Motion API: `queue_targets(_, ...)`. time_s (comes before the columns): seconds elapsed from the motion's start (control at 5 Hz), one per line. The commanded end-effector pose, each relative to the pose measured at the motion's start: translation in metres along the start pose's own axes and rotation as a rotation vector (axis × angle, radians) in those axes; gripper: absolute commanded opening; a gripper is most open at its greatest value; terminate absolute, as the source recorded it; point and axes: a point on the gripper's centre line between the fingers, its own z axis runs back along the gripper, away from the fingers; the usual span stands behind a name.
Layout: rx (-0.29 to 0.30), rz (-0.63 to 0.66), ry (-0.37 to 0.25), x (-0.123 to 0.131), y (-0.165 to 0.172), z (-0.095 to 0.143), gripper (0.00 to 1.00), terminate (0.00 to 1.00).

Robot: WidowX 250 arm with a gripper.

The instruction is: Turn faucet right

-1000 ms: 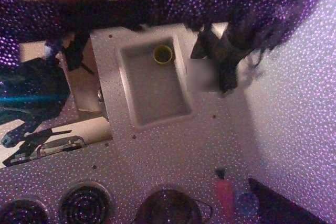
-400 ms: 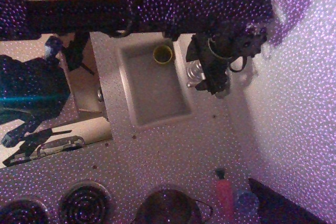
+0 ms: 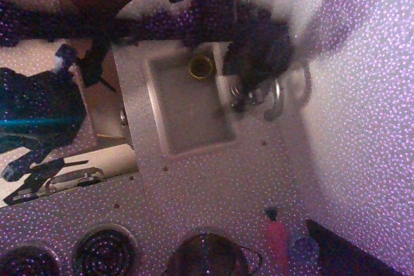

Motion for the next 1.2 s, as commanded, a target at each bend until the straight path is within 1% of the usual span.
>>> queue_targets(0.0,-0.126,-0.141,-0.327,-0.044,-0.01,0.077,1.0,0.0)
queue_targets(0.2,-0.146,-0.107,-0.282,-0.041,0.001,0.074,1.0,0.0)
queue_targets(0.4,-0.127,-0.114,-0.258,-0.035,-0.006,0.07,1.0,0.0)
queue_targets(1.0,-0.127,-0.114,-0.258,-0.035,-0.006,0.07,1.0,0.0)
